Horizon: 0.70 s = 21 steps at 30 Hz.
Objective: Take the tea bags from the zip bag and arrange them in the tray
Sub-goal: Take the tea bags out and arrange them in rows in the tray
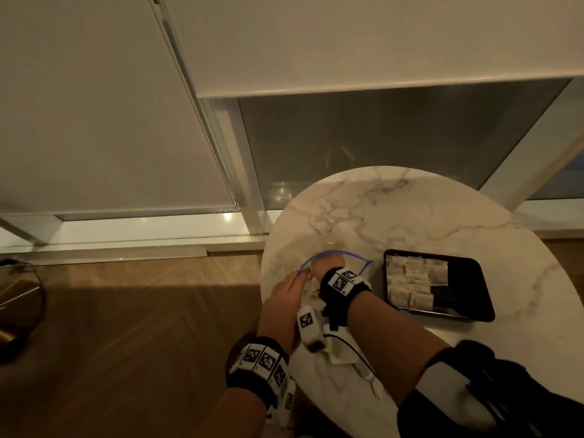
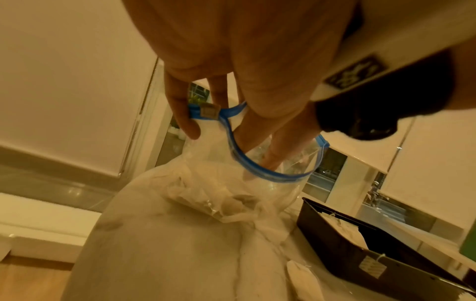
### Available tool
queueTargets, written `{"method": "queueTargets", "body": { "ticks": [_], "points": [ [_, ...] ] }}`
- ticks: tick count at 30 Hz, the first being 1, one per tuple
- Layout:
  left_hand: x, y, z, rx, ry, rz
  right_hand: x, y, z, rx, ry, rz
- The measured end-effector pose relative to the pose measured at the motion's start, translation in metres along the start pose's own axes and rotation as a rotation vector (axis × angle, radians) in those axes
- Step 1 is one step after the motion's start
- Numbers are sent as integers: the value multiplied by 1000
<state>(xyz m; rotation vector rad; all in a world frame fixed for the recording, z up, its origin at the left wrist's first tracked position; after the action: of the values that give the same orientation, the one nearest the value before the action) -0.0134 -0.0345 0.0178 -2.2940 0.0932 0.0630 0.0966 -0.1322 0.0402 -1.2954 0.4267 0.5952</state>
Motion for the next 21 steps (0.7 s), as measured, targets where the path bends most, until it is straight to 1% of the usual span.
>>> {"method": "queueTargets", "body": {
  "ticks": [1,2,4,6,8,12,15,19,21],
  "points": [
    [-1,-1,1,2,-4,-17,2,0,-1,-117,-32,63],
    [-2,-3,1,9,-6,-32,6,4,-4,-196,-62,96],
    [-3,-8,-1,7,-19,-21,12,8,-8,-277,-103,103],
    [-4,-7,-3,10,-27,2,10,8,-10,-369,-139,158],
    [-4,-3,-3,52,-9,-2,5,4,-8,-479,-104,220],
    [-5,4,1,58,9,-10,-3,-1,1,-665,-121,216],
    [-7,5,4,65,12,-1,1,1,4,-744,-144,232],
    [-10,4,12,39,-12,51,1,8,12,-836,-187,273],
    [-10,3,13,37,-10,52,3,11,13,-850,-183,281]
  ]
}}
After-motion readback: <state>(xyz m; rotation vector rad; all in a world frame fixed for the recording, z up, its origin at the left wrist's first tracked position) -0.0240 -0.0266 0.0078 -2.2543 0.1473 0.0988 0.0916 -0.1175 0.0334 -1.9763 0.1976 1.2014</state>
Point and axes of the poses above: each hand's wrist, its own x-axis towards the middle knuckle, its own y-axis out of the palm, z = x × y, the point moved 2 cm from there along x, towards the middle knuckle, and after that the axes turned 7 degrees about -x, right-handed, at the moved point
